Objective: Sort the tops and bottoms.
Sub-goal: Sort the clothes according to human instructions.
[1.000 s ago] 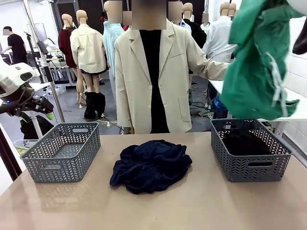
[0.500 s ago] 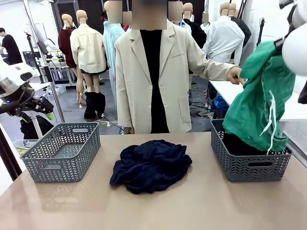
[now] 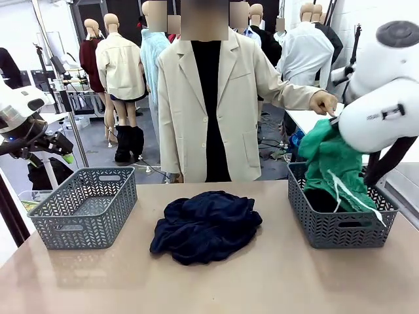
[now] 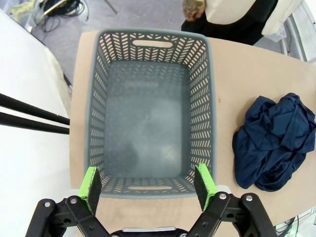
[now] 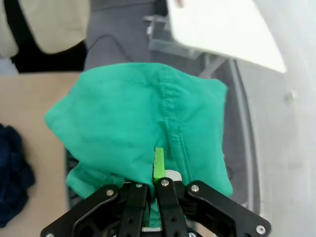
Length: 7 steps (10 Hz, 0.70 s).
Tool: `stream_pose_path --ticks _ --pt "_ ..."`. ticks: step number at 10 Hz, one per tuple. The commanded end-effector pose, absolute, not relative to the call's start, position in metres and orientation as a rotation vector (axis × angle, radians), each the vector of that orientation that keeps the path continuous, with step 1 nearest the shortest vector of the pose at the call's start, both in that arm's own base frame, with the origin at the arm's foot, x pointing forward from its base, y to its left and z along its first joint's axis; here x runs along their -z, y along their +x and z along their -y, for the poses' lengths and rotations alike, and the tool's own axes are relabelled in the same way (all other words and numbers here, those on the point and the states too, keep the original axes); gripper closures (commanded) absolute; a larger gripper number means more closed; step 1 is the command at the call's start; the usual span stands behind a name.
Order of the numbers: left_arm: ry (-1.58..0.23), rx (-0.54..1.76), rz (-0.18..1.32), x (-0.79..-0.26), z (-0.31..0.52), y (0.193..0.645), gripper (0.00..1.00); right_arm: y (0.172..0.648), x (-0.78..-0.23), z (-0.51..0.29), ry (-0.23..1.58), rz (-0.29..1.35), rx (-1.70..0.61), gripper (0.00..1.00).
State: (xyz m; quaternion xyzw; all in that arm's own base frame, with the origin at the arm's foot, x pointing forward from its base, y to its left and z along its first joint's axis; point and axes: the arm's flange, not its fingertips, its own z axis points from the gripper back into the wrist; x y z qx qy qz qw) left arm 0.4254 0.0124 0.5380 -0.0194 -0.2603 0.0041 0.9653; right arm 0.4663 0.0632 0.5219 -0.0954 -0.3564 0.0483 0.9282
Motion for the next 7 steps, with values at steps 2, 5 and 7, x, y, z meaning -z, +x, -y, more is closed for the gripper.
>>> stream_pose_path --ticks 2,5,7 --pt "-0.028 -0.025 0.519 -0.540 -0.010 0.425 0.03 0.466 -0.522 -0.063 -0.196 0.730 -0.099 1.00" --pt "-0.028 -0.025 0.519 -0.540 -0.010 0.425 0.03 0.466 -0.522 -0.063 -0.196 0.730 -0.099 1.00" --pt "-0.028 -0.025 0.519 -0.540 -0.010 0.425 0.03 0.483 -0.508 -0.064 -0.161 0.660 -0.106 1.00"
